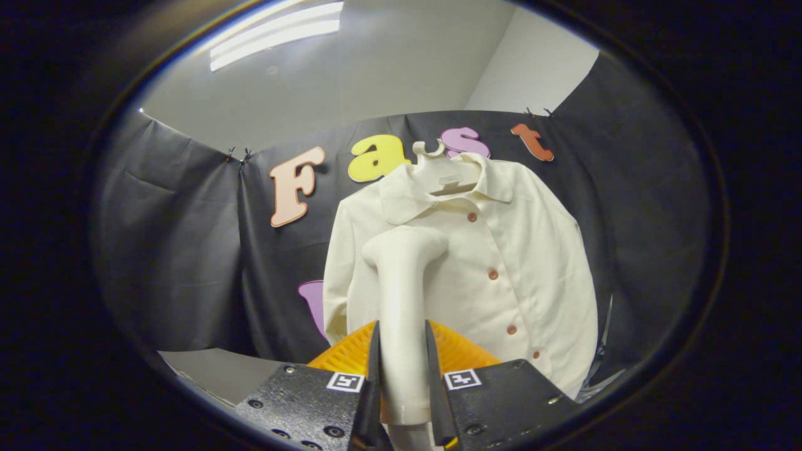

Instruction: Iron the clothes twice with a garment steamer, once on the left side and once on the right side.

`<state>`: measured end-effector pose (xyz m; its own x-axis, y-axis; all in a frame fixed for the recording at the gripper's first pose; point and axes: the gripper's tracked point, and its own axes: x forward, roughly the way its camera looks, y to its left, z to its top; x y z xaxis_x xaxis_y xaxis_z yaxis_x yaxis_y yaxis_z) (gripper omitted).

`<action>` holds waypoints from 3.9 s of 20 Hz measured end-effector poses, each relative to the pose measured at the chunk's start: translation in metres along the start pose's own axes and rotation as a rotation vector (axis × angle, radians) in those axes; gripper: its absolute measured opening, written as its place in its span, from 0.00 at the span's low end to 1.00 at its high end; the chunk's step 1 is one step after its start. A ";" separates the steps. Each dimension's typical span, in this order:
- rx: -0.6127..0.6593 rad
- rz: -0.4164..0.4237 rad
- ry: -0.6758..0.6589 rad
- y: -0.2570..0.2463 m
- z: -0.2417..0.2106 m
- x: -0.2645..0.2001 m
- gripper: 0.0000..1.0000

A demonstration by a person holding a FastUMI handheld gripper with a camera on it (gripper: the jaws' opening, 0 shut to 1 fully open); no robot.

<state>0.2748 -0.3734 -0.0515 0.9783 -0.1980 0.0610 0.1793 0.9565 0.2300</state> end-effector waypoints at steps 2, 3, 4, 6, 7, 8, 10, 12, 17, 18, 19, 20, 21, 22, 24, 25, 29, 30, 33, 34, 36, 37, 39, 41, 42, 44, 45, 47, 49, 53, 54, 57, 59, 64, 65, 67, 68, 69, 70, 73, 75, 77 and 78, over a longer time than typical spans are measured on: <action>0.013 0.001 0.009 -0.001 -0.007 -0.005 0.32; 0.014 -0.001 0.015 -0.004 -0.012 -0.008 0.32; 0.014 -0.004 0.022 -0.006 -0.018 -0.010 0.32; 0.019 -0.008 0.035 -0.010 -0.030 -0.017 0.32; 0.027 -0.009 0.043 -0.012 -0.036 -0.020 0.32; 0.037 -0.010 0.049 -0.014 -0.041 -0.023 0.32; 0.049 -0.015 0.060 -0.019 -0.052 -0.029 0.32; 0.061 -0.014 0.076 -0.020 -0.065 -0.034 0.32; 0.089 -0.016 0.113 -0.029 -0.105 -0.053 0.32; 0.098 -0.017 0.128 -0.031 -0.113 -0.056 0.32; 0.108 -0.017 0.140 -0.034 -0.123 -0.060 0.32; 0.112 -0.015 0.148 -0.036 -0.130 -0.064 0.32; 0.114 -0.014 0.154 -0.038 -0.137 -0.067 0.32; 0.119 -0.013 0.169 -0.039 -0.146 -0.070 0.32; 0.122 -0.013 0.188 -0.042 -0.161 -0.079 0.33; 0.123 -0.012 0.196 -0.043 -0.170 -0.083 0.33; 0.136 -0.008 0.240 -0.052 -0.206 -0.096 0.32; 0.144 -0.005 0.251 -0.054 -0.215 -0.099 0.32; 0.159 -0.001 0.277 -0.061 -0.241 -0.109 0.33; 0.169 -0.001 0.286 -0.064 -0.249 -0.111 0.33; 0.188 0.003 0.297 -0.069 -0.263 -0.117 0.33; 0.195 0.004 0.304 -0.072 -0.270 -0.121 0.33; 0.222 0.004 0.316 -0.078 -0.284 -0.129 0.33; 0.243 0.005 0.326 -0.084 -0.293 -0.137 0.33; 0.244 0.004 0.330 -0.087 -0.297 -0.141 0.32; 0.247 0.003 0.332 -0.093 -0.300 -0.148 0.32; 0.252 0.001 0.331 -0.096 -0.298 -0.151 0.32; 0.279 0.001 0.301 -0.102 -0.283 -0.154 0.32; 0.325 0.002 0.260 -0.108 -0.259 -0.153 0.32; 0.314 -0.008 0.175 -0.127 -0.195 -0.144 0.32; 0.304 -0.011 0.153 -0.131 -0.175 -0.139 0.32; 0.268 -0.021 0.081 -0.144 -0.111 -0.121 0.31; 0.237 -0.023 0.036 -0.151 -0.068 -0.103 0.31; 0.195 -0.040 -0.039 -0.163 0.016 -0.061 0.31; 0.196 -0.043 -0.049 -0.166 0.028 -0.051 0.31; 0.195 -0.053 -0.062 -0.172 0.046 -0.035 0.31; 0.194 -0.053 -0.068 -0.174 0.056 -0.025 0.31; 0.199 -0.053 -0.063 -0.175 0.059 -0.018 0.31; 0.202 -0.054 -0.057 -0.175 0.063 -0.008 0.31; 0.201 -0.059 -0.053 -0.175 0.069 0.018 0.31; 0.213 -0.048 -0.048 -0.171 0.068 0.030 0.31; 0.224 -0.035 -0.039 -0.169 0.065 0.039 0.31; 0.228 -0.036 -0.035 -0.168 0.062 0.043 0.31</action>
<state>0.2808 -0.5559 -0.0271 0.9668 -0.2421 0.0813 0.1821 0.8765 0.4455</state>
